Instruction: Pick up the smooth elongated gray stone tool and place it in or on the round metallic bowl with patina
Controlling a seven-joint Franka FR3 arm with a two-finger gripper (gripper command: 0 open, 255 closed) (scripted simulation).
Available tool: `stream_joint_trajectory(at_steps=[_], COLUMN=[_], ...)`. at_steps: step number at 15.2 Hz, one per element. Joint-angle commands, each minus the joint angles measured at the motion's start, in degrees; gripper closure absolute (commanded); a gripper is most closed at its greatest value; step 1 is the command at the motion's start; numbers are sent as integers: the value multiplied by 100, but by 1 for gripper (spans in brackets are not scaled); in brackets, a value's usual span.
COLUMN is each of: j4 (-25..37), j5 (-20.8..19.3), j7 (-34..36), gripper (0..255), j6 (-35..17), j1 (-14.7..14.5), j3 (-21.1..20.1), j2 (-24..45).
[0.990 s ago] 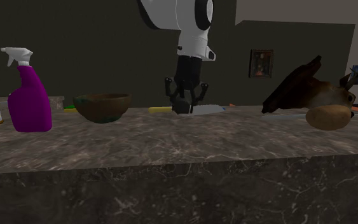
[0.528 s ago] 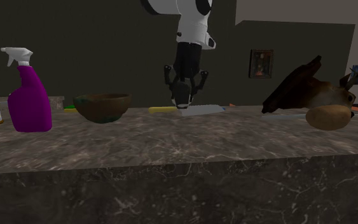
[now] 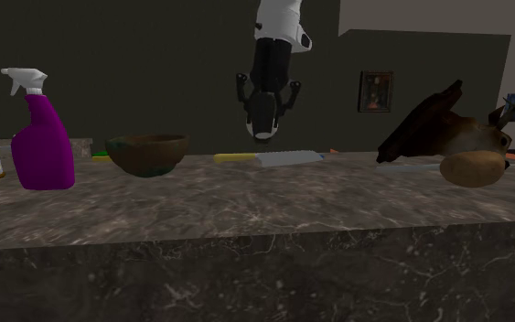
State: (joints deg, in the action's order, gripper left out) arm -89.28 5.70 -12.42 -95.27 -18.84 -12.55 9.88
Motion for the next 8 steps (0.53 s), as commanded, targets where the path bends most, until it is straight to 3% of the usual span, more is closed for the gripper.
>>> stream_joint_trajectory(at_steps=[1,8], j4=[172,771], j5=[-2,-23], j7=[22,90], gripper=[255,255], j6=[161,670], j1=[-4,-17], j3=[-3,-10], j2=[7,95])
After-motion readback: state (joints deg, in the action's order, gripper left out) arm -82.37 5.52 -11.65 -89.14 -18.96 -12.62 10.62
